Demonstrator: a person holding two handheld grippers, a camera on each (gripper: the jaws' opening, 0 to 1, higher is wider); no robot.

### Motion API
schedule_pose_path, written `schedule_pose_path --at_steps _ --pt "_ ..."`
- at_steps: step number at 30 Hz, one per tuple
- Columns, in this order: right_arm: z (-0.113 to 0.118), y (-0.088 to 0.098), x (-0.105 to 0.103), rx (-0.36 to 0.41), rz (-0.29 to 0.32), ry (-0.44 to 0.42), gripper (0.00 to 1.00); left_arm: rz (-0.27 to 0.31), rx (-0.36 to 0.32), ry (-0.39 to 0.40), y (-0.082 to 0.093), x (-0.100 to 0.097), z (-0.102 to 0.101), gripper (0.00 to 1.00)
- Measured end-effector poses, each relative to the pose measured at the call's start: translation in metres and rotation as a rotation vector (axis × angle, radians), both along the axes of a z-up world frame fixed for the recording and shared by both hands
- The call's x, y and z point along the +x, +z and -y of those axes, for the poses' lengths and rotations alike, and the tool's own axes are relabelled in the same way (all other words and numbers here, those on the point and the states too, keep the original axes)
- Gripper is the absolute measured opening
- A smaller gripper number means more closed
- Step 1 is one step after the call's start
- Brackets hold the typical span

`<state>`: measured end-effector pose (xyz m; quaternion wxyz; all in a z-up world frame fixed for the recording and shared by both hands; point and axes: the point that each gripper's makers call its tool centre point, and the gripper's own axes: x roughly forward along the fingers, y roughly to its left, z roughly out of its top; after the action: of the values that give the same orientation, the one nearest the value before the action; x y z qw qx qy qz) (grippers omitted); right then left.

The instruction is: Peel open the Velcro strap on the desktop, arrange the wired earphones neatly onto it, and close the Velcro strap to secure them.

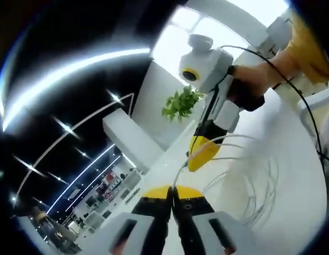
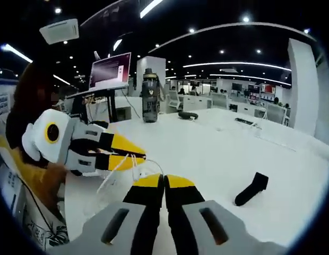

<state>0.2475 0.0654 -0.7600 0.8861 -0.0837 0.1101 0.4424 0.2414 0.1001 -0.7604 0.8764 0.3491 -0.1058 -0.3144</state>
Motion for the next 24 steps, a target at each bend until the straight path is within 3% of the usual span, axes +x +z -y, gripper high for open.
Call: schedule_pose_path --at_steps 16,24 --pt "-0.01 0.01 -0.012 0.016 0.036 0.035 0.04 -0.005 0.014 -0.002 -0.002 0.0 0.0 0.08" --pt "-0.018 0.002 -0.024 -0.002 0.021 0.098 0.04 0.001 0.017 0.007 -0.002 0.001 -0.001 0.07"
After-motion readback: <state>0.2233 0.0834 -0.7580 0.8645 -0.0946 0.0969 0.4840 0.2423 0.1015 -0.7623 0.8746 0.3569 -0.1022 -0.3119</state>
